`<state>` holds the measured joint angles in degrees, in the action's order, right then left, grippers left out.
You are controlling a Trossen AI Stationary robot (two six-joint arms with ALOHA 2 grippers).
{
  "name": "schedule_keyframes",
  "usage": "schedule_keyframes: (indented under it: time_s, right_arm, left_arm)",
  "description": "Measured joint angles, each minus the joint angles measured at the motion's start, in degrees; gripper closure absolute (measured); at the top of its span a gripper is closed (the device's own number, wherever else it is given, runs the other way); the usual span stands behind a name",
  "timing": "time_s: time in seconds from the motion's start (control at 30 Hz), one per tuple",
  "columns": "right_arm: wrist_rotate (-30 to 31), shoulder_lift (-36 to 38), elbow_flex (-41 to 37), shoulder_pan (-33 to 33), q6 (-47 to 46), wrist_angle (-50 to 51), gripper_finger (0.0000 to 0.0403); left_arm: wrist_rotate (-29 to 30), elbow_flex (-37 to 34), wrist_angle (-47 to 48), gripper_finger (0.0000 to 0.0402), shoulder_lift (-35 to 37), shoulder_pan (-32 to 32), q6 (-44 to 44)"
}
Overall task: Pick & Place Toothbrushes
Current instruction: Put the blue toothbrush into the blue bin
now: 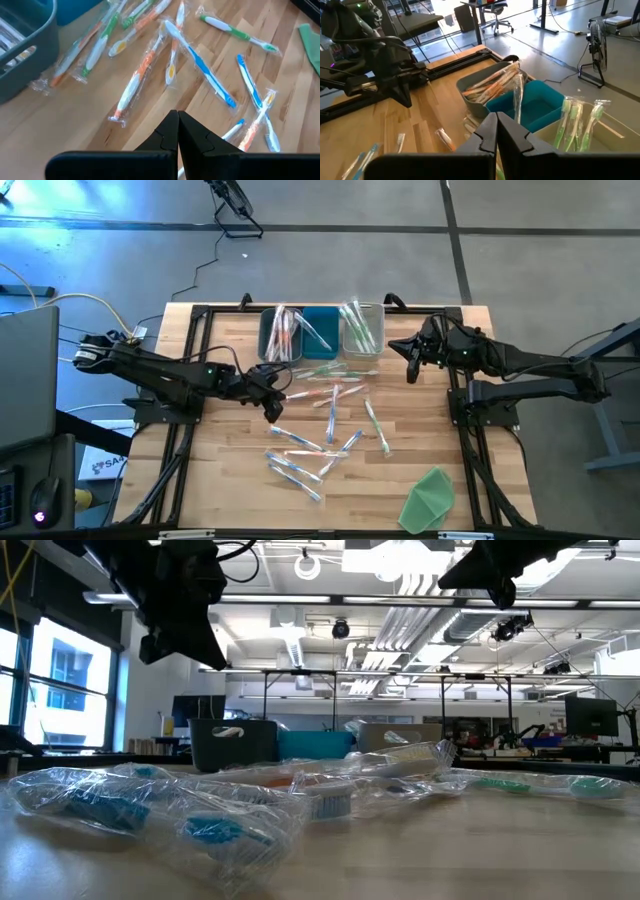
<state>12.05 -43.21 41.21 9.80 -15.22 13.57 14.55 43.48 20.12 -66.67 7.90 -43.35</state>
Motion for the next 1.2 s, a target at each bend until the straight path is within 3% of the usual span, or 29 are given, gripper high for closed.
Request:
schedule_keyframes:
  time_s: [0.5,1.2]
  right_arm:
    - [5.9,-1.3,0.0,0.0,-7.8,-1.6,0.0401]
    - [6.0,-1.3,0.0,0.0,6.5,-3.1,0.0401]
  left_arm:
    - [0.0,0.0,0.1,0.0402,0.0,0.0,5.6]
    - [0.6,0.0,-4.5,0.0402,0.0,0.0,9.0]
